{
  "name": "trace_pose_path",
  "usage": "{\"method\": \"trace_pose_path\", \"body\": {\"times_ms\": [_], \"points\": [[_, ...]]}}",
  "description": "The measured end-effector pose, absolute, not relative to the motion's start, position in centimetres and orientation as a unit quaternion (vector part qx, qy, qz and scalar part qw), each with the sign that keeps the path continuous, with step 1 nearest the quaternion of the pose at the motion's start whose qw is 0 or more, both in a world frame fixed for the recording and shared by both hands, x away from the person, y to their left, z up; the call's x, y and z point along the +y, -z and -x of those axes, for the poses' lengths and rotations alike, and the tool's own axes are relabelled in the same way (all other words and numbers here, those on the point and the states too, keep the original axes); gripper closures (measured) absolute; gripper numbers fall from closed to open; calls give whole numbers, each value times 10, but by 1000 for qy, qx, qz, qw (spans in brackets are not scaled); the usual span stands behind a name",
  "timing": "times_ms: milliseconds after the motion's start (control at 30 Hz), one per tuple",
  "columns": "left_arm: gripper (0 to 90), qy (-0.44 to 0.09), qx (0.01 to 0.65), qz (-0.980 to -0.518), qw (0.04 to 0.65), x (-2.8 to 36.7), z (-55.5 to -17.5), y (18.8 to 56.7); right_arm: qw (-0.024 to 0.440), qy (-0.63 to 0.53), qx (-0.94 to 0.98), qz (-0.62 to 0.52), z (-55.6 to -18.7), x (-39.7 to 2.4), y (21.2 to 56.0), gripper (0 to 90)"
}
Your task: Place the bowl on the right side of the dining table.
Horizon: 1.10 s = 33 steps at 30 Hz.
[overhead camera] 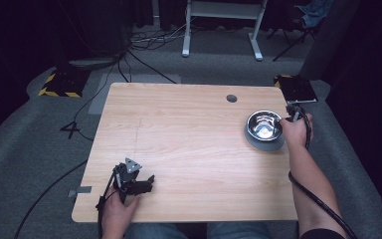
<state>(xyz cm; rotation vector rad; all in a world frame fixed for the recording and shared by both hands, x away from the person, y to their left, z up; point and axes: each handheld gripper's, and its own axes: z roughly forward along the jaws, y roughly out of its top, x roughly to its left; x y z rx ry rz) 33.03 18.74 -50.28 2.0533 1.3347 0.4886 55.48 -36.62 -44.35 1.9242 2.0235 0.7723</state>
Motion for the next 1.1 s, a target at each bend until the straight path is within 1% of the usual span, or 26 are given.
{"method": "trace_pose_path", "body": {"times_ms": [267,500,533,567,667,700,800,833,967,1000,1100], "points": [[150,-186,507,-780,317,187,-330,503,115,-267,692,-660,-555,-369,447,873],[150,-186,507,-780,317,187,-330,503,120,-260,694,-661,-554,-373,452,827],[150,-186,507,-780,317,187,-330,503,119,-258,695,-661,-553,-374,454,800],[150,-185,506,-781,316,187,-330,503,119,-258,695,-661,-553,-374,454,800],[150,-186,507,-780,317,187,-330,503,130,-251,693,-663,-552,-377,455,725],[150,-186,507,-780,317,187,-330,503,133,-250,693,-662,-552,-378,455,689],[150,-186,507,-780,317,187,-330,503,151,-246,688,-666,-552,-383,454,544],[150,-186,507,-780,317,187,-330,503,161,-250,686,-664,-552,-384,453,521],[150,-186,507,-780,317,187,-330,503,181,-256,684,-659,-551,-387,446,473],[150,-186,507,-780,317,187,-330,503,189,-260,684,-654,-550,-386,441,468],[150,-186,507,-780,317,187,-330,503,191,-267,683,-653,-549,-385,436,468]]}}
